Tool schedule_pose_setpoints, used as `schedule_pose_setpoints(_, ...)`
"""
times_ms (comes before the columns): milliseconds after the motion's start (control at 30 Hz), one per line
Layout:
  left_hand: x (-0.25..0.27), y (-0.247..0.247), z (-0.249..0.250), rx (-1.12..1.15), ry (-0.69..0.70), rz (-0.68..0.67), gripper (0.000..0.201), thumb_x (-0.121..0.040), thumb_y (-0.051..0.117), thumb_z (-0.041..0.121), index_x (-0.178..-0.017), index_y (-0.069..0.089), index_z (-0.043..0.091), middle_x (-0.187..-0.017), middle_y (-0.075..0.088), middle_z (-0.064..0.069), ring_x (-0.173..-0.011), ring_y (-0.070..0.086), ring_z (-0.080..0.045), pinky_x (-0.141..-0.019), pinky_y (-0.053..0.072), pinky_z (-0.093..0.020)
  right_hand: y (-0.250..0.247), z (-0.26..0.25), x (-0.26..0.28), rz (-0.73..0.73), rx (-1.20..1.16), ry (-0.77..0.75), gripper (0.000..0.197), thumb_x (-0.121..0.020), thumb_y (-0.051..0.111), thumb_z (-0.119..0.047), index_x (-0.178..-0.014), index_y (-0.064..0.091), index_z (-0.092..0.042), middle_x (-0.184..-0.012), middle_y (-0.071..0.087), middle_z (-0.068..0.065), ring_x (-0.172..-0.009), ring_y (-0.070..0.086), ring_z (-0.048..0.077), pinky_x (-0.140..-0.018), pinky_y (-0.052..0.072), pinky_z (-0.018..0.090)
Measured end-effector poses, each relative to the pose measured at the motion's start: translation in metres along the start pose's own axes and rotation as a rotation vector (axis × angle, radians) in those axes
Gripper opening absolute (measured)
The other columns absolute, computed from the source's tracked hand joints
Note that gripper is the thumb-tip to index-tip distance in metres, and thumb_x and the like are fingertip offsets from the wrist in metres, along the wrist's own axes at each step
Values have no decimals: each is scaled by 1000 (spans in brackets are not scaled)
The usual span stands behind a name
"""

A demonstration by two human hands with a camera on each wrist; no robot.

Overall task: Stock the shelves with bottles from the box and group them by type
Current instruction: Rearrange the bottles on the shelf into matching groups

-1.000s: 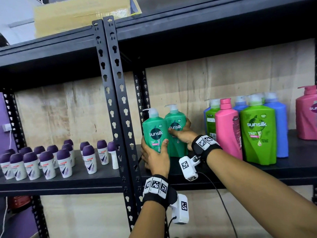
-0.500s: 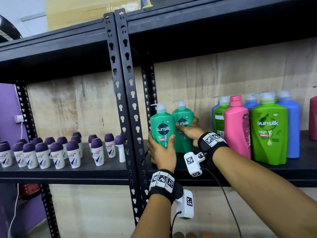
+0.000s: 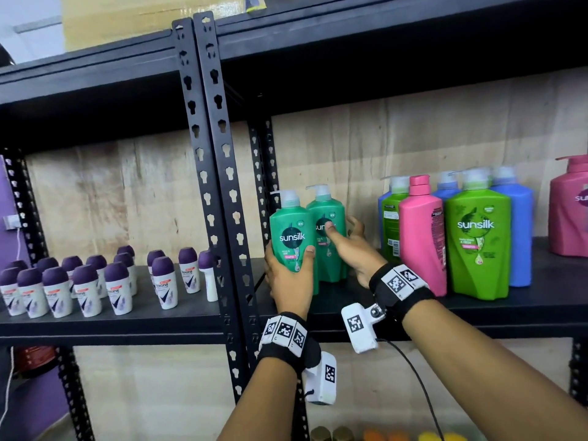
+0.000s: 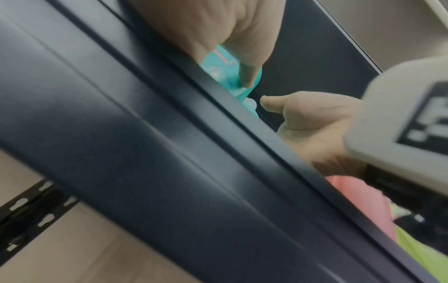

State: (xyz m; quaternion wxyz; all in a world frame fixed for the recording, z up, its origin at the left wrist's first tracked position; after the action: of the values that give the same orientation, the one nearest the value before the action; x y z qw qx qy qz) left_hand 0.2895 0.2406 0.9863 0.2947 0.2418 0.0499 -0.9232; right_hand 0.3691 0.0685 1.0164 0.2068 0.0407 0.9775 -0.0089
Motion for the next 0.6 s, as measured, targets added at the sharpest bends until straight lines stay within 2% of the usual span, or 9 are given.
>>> schedule_pose_setpoints(67,1,4,2,37,6,-50,86,-78,59,61,-152,32,29,-146,50,-3,-132,48,-28,-110,41,-50,-1,5,14,-45,1,-4,82,-80,70,-62,-144,28,-33,-144,46,4,-116,61,17,-104,51,43)
schedule_pose_setpoints(133,2,6,2,89,8,-79,77,-80,51,56,-153,35,34,-144,55,1,-130,52,-24,-110,43,-47,0,11,29,-105,42,14,96,-66,70,-73,-144,32,-34,-146,45,1,-126,55,17,-110,45,42)
schedule_pose_setpoints(200,2,8,1,111,-2,-111,70,-83,46,50,-151,38,40,-144,57,5,-129,55,-20,-110,44,-45,2,14,41,-145,61,11,99,-59,69,-77,-142,38,-35,-146,45,-2,-129,51,13,-113,42,38)
schedule_pose_setpoints(267,3,11,2,121,-6,-154,63,-83,45,46,-146,45,44,-140,60,10,-125,57,-17,-109,46,-44,4,14,48,-169,85,-8,87,-63,69,-75,-137,45,-35,-147,42,-3,-132,48,11,-115,39,36)
schedule_pose_setpoints(367,6,14,3,132,-37,-216,54,-84,47,39,-137,57,44,-133,65,13,-121,59,-16,-109,46,-44,3,17,51,-180,100,-12,63,-84,69,-60,-136,48,-33,-149,37,-5,-132,45,10,-114,39,33)
schedule_pose_setpoints(467,7,16,3,97,-49,-257,51,-86,46,38,-135,58,46,-134,64,18,-123,57,-16,-111,43,-45,-1,18,52,-155,84,-4,62,-90,68,-50,-144,45,-29,-149,40,-3,-129,49,11,-111,43,34)
schedule_pose_setpoints(600,8,20,0,52,-88,-316,54,-82,44,48,-134,57,51,-132,65,16,-124,56,-18,-112,42,-45,-5,16,57,-110,134,-19,58,-90,65,-36,-144,45,-29,-147,47,0,-129,51,15,-113,42,41)
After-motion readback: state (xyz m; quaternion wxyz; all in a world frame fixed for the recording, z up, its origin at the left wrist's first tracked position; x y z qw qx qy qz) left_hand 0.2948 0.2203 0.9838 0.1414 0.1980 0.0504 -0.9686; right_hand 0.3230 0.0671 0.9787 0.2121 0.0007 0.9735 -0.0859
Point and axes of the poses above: each hand's wrist, its own x-axis away from the middle knuckle, its own y-axis out of the palm, z = x × y, the point moved 8 cm from there along -x, towards the middle knuckle
